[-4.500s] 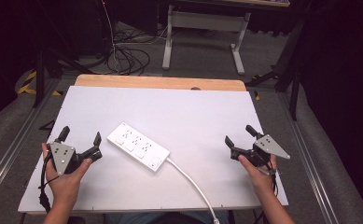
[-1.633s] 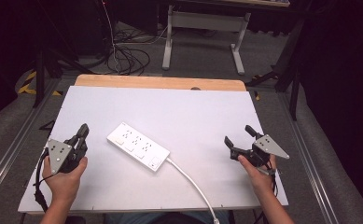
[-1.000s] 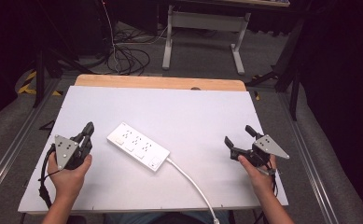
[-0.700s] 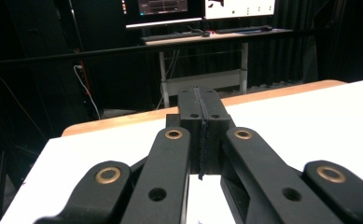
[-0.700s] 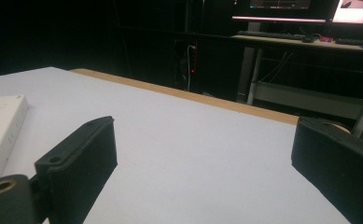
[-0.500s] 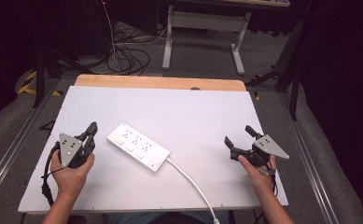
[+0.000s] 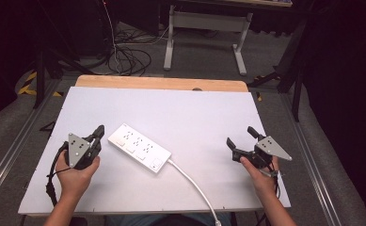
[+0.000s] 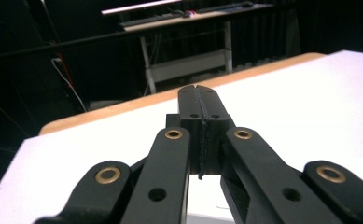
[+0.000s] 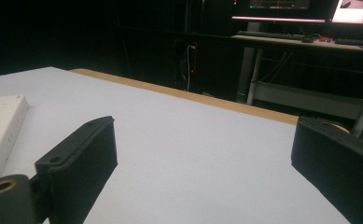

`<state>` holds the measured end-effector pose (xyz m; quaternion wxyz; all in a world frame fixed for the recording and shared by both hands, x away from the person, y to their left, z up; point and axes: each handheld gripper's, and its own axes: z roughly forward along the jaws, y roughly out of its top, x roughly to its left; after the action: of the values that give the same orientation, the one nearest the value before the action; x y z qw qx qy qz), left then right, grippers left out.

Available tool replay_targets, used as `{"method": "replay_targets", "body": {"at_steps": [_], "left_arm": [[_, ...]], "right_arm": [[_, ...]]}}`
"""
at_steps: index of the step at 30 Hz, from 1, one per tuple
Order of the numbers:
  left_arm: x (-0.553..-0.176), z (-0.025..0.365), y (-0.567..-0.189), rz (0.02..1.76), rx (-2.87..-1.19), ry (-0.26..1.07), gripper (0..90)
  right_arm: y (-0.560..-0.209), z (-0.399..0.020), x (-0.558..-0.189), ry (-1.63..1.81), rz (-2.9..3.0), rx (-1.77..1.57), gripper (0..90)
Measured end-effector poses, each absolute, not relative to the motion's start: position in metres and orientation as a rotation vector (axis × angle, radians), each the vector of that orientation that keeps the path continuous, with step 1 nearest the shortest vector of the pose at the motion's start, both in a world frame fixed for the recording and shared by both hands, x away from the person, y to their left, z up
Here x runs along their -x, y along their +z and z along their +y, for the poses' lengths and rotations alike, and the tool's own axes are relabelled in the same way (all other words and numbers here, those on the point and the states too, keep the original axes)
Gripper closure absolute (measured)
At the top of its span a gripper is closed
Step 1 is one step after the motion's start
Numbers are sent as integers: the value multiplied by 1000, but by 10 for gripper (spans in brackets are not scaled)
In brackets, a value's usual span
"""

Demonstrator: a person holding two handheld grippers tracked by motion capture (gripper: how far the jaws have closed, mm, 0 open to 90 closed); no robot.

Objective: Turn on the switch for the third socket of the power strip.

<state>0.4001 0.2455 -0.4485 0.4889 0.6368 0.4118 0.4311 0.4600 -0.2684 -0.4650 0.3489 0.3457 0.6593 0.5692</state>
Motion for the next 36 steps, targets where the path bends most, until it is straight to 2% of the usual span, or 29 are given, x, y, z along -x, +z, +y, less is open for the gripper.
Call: {"method": "replay_targets", "body": {"at_steps": [36], "left_arm": [[-407, 238, -455, 1013, -1680, 932, 900]], "right_arm": [[-465, -268, -460, 1473, 1710, -894, 73]]}}
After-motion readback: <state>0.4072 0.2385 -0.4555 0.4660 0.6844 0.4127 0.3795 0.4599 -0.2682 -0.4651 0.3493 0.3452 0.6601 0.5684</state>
